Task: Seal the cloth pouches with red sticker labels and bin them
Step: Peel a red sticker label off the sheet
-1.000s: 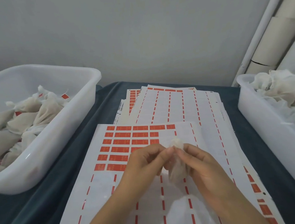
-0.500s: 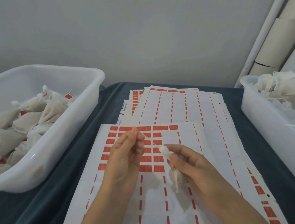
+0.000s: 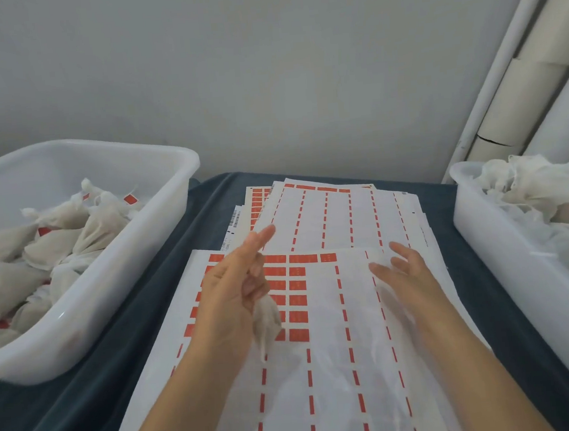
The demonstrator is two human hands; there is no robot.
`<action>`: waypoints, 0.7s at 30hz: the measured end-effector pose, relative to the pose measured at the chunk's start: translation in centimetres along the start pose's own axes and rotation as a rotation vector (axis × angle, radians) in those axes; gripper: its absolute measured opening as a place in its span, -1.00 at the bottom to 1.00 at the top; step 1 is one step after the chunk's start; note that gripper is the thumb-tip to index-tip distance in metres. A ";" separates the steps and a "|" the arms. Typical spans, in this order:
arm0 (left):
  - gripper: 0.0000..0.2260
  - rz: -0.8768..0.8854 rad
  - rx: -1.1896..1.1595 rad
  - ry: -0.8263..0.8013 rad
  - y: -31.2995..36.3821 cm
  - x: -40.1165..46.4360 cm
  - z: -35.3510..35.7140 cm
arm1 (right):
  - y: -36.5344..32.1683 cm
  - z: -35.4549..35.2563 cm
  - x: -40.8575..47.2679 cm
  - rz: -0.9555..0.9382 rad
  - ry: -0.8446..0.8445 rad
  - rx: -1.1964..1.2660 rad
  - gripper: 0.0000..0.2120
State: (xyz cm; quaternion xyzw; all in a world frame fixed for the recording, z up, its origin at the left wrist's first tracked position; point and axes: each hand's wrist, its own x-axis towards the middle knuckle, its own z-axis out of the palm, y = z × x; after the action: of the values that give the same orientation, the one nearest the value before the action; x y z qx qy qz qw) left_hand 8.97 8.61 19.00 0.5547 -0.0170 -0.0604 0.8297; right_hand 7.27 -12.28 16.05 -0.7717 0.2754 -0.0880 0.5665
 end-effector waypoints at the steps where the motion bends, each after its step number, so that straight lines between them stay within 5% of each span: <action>1: -0.71 0.018 0.137 0.001 0.1 0.6 0.4 | -0.3 0.1 0.5 0.023 -0.013 0.005 -0.46; 4: -0.92 0.111 0.638 0.019 -0.8 3.1 1.9 | -1.1 0.5 1.7 0.080 -0.050 0.010 -0.37; 9: -0.72 0.239 1.069 -0.069 -4.7 6.1 3.7 | -1.3 1.8 1.8 0.122 -0.142 0.097 -0.39; 16: -0.66 0.399 1.096 -0.132 -6.5 7.0 4.1 | -0.5 1.1 1.9 0.119 -0.269 0.341 -0.67; 21: -0.64 0.595 1.068 -0.121 -6.1 6.8 3.9 | -1.2 1.8 1.3 -0.006 -0.223 0.270 -0.74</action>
State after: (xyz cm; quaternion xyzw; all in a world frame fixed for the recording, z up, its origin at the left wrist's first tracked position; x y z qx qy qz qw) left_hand 14.86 1.93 14.59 0.8609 -0.2460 0.1593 0.4159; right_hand 9.53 -11.28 16.29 -0.6945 0.1942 -0.0396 0.6917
